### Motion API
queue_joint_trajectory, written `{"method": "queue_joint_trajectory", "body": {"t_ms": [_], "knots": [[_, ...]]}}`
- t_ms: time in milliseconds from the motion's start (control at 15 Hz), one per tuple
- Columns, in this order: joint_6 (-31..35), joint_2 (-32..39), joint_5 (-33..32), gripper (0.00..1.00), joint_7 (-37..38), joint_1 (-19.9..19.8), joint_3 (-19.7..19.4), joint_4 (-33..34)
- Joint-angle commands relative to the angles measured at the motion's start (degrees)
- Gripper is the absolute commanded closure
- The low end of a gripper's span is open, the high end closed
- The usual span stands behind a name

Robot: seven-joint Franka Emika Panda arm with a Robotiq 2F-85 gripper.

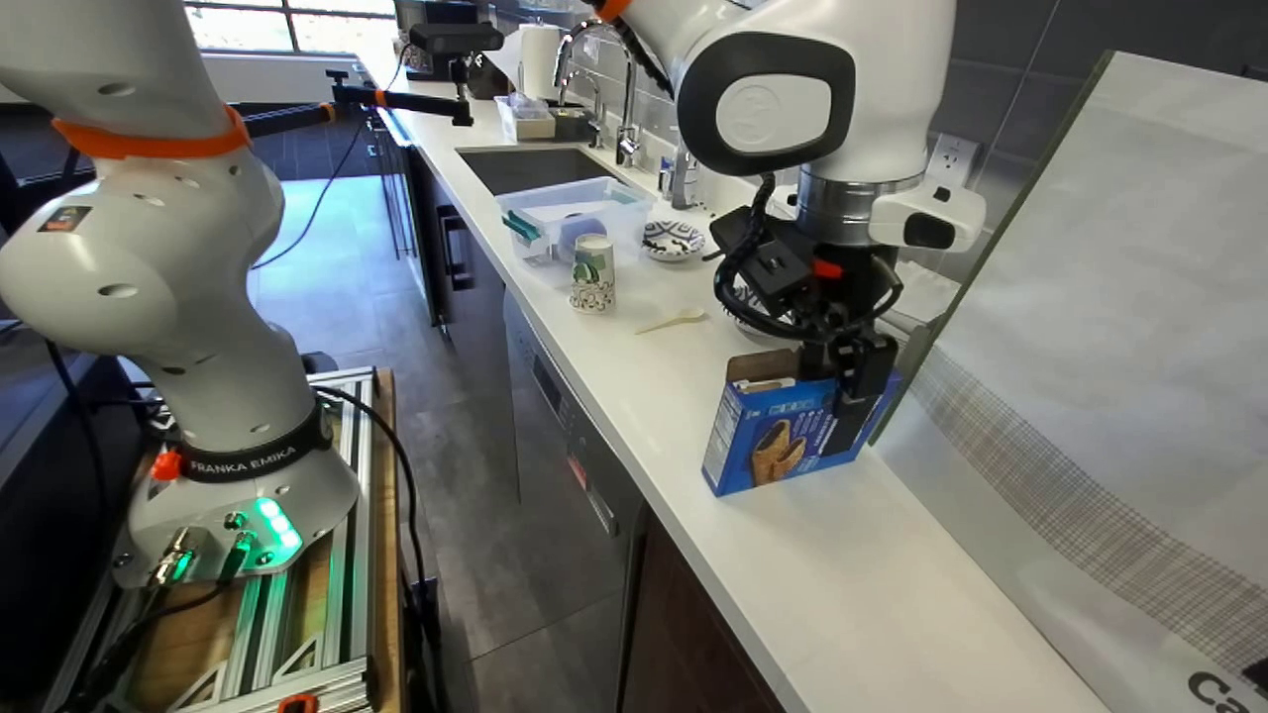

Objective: Move the blue box to the left.

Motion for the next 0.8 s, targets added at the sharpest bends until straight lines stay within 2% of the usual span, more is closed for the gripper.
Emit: {"method": "queue_joint_trajectory", "body": {"t_ms": [0, 267, 400, 533, 600, 733], "knots": [[1.33, 0.60, 3.28, 0.30, -2.22, -0.65, 0.49, -0.75], [1.40, 0.76, 3.09, 0.41, -2.21, -0.68, 0.49, -1.23], [1.48, 0.75, 2.37, 0.56, -2.06, -0.70, 0.47, -1.45], [1.83, 0.63, 1.52, 0.62, -1.82, -0.70, 0.47, -1.62], [1.96, 0.55, 1.15, 0.57, -1.76, -0.69, 0.48, -1.64], [2.08, 0.32, 0.71, 0.59, -1.79, -0.66, 0.51, -1.61]]}}
